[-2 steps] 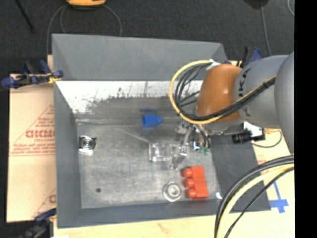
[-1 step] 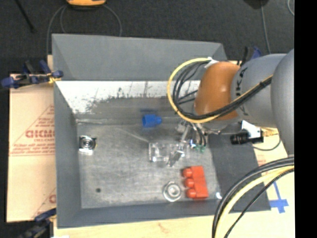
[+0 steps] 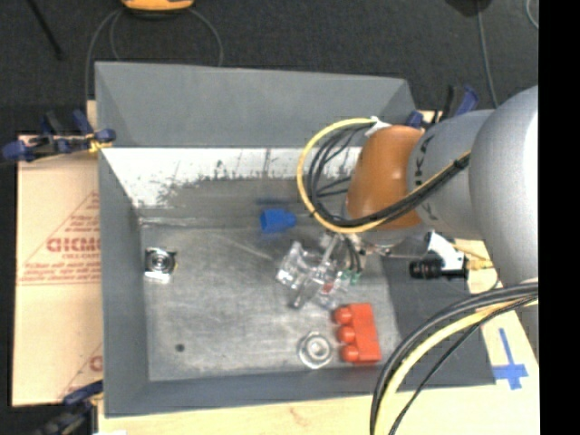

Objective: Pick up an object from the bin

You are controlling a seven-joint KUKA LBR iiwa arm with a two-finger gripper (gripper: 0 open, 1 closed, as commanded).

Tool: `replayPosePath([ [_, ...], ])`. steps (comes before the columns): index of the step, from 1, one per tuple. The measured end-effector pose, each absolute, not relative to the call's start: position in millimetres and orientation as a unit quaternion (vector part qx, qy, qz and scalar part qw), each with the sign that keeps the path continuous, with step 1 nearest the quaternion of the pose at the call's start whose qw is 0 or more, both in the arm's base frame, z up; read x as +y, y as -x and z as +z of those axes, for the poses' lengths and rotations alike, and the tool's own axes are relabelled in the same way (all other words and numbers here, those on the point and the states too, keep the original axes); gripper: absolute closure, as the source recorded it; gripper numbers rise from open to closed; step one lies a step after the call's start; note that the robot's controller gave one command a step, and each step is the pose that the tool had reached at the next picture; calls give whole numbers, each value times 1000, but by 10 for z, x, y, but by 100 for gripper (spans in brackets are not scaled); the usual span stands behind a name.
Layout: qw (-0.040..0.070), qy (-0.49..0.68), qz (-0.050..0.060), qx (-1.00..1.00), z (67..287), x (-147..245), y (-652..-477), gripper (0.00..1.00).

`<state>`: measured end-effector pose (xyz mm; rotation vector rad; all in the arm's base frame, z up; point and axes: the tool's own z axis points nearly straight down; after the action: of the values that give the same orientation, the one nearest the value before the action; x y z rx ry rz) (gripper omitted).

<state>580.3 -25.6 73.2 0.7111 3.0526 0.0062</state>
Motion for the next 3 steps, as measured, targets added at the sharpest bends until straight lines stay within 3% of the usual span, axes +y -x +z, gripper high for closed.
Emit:
replayPosePath([
  [1, 2, -224, 1, 975, 752, -258, -5818, 0],
  [2, 8, -223, 1, 975, 782, -272, -5849, 100],
  [3, 1, -221, 0, 975, 975, -277, -5853, 100],
])
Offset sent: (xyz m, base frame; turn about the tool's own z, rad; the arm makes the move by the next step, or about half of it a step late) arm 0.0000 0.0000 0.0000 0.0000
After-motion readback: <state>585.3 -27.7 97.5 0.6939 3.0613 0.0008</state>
